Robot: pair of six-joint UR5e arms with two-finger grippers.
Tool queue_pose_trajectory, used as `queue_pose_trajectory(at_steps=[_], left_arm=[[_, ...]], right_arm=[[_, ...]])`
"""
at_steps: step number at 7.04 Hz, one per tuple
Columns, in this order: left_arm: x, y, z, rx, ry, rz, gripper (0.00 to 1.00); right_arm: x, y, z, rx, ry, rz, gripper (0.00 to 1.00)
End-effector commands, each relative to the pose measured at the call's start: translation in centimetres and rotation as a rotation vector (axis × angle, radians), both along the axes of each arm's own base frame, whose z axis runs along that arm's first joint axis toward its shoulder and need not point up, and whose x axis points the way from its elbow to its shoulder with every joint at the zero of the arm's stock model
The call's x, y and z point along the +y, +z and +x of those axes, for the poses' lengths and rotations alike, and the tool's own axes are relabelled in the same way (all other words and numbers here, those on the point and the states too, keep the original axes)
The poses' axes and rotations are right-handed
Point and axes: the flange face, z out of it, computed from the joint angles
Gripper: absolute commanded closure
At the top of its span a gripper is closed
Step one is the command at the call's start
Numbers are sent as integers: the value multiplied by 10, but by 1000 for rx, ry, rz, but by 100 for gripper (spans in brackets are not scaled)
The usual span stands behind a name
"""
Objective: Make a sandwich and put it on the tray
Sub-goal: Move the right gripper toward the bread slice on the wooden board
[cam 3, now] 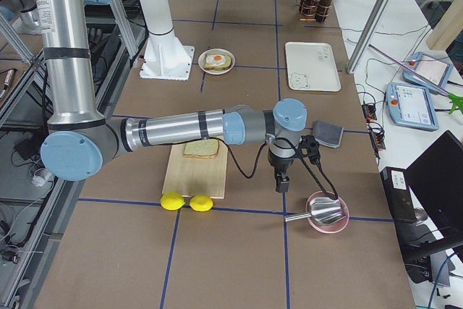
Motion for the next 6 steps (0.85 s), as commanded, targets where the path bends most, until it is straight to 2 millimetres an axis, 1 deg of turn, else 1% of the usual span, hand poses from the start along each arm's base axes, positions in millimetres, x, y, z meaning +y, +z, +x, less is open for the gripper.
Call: queue_pose_trajectory(at_steps=[1,2,3,4,5,6], left_arm=[[1,-25,-2,-14,6,82,0],[2,-23,-3,-42,5,77,0],[1,-16,-6,-97,7,71,0],[2,-25,-5,-82,10,99,0],[1,-20,-5,-82,10,98,0],[-1,-28,-2,-80,11,110,0]], right_arm=[[4,6,-2,-26,-2,-19,0],[7,7,-5,-71,-7,-30,0],[9,13,-6,-68,-10,-38,0],[11,12,-8,-71,-15,-36,0],[23,14,-24,-121,-50,-13,0],[50,12,-75,-163,-140,92,0]])
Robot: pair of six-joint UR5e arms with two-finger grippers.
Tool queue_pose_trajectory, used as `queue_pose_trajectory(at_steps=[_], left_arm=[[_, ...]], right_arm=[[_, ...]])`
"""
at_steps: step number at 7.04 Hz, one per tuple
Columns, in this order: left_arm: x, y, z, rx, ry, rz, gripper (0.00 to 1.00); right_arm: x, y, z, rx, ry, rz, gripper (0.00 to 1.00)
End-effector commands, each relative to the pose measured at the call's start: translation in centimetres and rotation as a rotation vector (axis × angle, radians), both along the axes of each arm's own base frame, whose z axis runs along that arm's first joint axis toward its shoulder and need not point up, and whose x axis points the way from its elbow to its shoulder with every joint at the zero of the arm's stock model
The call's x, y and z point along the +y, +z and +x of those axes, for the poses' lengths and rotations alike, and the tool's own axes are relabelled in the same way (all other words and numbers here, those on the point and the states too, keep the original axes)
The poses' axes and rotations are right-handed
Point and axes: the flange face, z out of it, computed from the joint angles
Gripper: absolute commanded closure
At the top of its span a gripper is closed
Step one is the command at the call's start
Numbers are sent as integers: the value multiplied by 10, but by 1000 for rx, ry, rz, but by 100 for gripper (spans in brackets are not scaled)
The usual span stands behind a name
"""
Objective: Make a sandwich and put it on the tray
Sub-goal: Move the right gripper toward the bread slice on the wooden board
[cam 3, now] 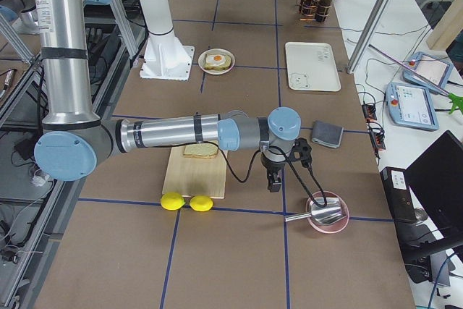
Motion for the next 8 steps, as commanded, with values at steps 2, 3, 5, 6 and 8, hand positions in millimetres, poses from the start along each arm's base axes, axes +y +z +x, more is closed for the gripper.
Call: queue_pose_trajectory(at_steps=[2,3,5,6,8], left_arm=[[-1,-15,8,75,8,21,0],[-1,-15,8,77,7,21,0],[-1,-15,8,79,3,15,0],[-2,-13,9,81,-3,8,0],[-2,-13,9,81,-4,11,0]], right_arm=[[91,-10,-118,-165,58,7,0],[130,-8,-149,-194,120,-54,5],[196,-24,-185,-121,178,-81,13],[219,-16,-174,-144,200,-121,23],[238,-13,-182,-164,218,-213,31]])
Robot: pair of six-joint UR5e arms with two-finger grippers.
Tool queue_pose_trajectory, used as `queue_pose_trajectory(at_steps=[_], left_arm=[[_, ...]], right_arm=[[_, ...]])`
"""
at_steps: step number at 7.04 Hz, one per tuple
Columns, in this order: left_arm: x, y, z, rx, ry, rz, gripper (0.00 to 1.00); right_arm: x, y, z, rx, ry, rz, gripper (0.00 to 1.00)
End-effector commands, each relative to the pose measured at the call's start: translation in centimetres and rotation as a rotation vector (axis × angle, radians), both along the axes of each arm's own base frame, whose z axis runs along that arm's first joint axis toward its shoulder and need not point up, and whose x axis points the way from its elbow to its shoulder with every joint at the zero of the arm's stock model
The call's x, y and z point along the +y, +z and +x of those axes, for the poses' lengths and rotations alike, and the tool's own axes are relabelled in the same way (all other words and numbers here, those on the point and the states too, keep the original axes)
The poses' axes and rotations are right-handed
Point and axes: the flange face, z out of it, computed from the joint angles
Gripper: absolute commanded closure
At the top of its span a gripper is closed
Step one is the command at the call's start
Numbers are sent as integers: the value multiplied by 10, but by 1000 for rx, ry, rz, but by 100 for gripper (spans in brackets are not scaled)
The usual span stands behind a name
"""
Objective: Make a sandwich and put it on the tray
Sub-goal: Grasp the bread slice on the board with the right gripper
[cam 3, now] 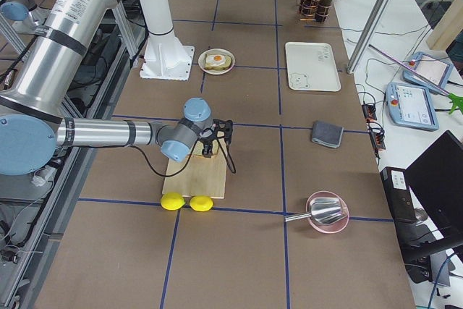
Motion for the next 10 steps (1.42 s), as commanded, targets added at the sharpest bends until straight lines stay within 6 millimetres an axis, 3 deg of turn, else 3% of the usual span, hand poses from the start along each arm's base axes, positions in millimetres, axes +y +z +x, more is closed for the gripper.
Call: queue_pose_trajectory(at_steps=[1,4,7,10], left_arm=[[-1,-1,0,0,-1,4,0],[-1,0,0,0,-1,3,0],[-1,-1,0,0,-1,6,0],[-1,-1,0,0,-1,6,0]], right_arm=[[15,1,-7,-22,12,-78,38],[23,24,-14,8,-4,-121,39],[26,32,-16,20,-15,-126,40],[27,33,-17,24,-20,-129,53]])
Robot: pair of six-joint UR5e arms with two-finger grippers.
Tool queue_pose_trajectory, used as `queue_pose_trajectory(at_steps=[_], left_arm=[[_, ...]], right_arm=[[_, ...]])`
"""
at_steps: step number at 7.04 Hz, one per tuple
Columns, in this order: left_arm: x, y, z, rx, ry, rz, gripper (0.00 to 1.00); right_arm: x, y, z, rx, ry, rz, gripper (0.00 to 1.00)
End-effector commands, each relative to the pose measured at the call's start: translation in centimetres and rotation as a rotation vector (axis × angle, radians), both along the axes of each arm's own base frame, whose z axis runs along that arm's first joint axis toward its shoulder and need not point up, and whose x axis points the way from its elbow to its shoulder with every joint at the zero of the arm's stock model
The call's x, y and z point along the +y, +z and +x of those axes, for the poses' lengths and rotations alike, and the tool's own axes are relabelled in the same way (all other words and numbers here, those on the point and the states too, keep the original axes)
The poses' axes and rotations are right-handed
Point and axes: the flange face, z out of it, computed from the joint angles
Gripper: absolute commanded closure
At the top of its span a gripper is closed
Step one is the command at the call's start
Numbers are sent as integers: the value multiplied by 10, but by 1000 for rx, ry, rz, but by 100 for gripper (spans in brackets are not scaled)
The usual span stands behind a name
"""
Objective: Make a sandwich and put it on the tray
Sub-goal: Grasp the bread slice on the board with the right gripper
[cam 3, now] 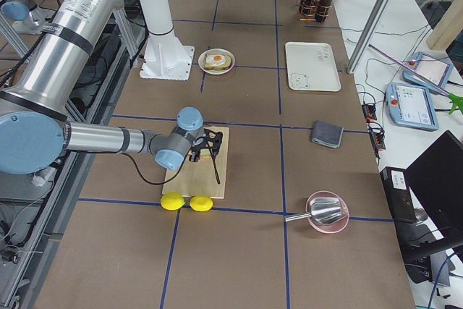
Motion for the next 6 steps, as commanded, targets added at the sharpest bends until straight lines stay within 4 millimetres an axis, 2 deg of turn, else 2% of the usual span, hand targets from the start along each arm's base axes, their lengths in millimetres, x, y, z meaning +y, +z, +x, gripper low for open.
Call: queue_pose_trajectory(at_steps=[1,3,4,5,6], left_arm=[[0,0,0,0,0,0,0],[0,1,0,0,0,-3,0],[-1,1,0,0,0,-3,0],[-1,1,0,0,0,-1,0],[-1,0,0,0,0,0,0]], right_arm=[[1,5,0,7,-5,-7,53],[2,5,-1,8,-7,-8,53],[2,5,-1,6,-8,-8,58],[2,7,-1,10,-9,-10,67],[2,7,-1,9,-9,-9,85]])
